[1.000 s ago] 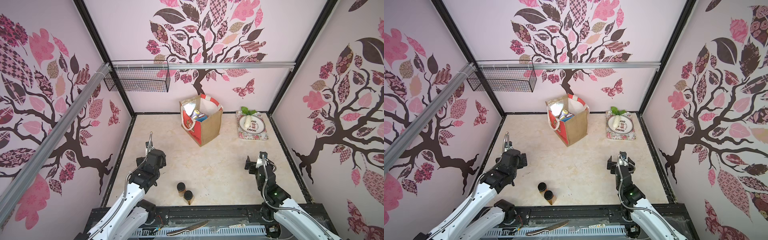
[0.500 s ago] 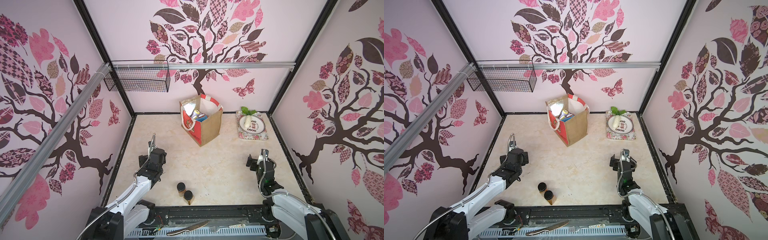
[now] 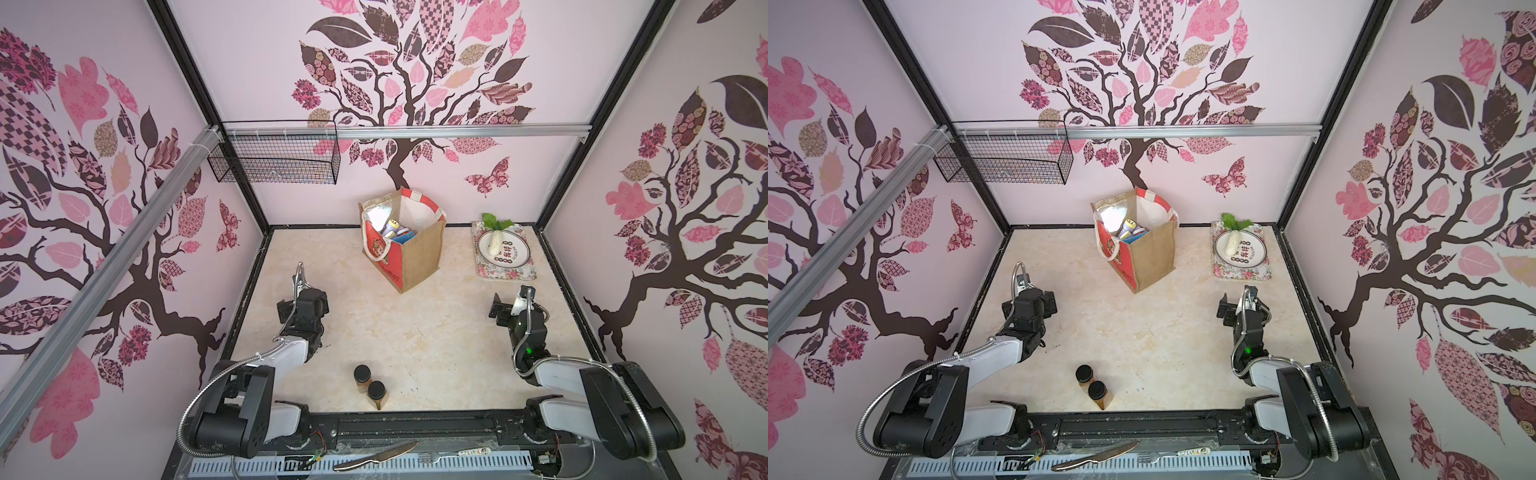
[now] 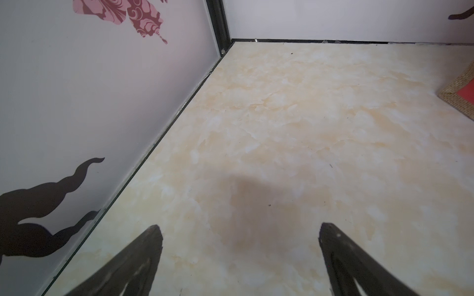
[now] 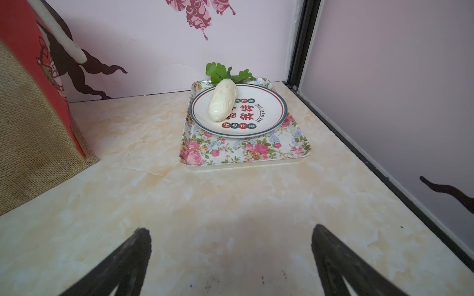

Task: Put the flashlights into the tote bags
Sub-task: Reset both arms

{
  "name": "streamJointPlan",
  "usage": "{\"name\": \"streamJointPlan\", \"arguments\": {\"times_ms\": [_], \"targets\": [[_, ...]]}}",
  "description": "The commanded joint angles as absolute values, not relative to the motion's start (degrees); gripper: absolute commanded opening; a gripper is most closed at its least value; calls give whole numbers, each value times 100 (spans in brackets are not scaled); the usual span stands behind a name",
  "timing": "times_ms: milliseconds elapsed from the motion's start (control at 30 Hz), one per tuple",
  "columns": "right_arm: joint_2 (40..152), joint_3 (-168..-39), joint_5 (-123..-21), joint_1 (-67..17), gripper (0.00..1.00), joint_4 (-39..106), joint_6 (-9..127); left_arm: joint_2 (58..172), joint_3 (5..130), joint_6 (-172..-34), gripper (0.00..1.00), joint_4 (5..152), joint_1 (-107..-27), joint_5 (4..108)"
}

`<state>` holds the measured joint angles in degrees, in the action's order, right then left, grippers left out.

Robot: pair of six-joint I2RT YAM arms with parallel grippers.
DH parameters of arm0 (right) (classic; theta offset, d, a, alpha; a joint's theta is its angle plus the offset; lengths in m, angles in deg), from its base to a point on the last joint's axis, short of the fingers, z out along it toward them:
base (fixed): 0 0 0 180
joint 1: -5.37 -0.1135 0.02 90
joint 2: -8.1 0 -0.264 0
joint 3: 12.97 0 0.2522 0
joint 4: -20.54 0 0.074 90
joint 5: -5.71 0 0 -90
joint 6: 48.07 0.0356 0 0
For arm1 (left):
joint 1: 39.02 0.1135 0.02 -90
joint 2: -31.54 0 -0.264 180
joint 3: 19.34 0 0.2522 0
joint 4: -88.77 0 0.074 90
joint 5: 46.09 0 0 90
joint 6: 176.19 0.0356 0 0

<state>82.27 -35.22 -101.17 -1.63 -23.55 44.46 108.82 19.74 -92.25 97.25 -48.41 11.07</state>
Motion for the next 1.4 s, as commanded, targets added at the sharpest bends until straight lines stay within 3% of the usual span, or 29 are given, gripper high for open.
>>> {"name": "streamJointPlan", "arguments": {"times_ms": [0,467,833,1367], "targets": [[8521,-3781,-9852,-74,100,-2952,4382,11091,2024,-8890,98,10484,-4786,1358],[9905,-4062,-9620,187,100,-3966,4527,11799,1798,-8766,98,12137,-4262,2313],[9862,-4250,-9768,199,100,-3462,4580,12249,1603,-8906,98,12931,-3893,3111],[9712,-4272,-9756,201,100,-3183,4598,12224,1530,-8897,98,13018,-3893,3117]]}}
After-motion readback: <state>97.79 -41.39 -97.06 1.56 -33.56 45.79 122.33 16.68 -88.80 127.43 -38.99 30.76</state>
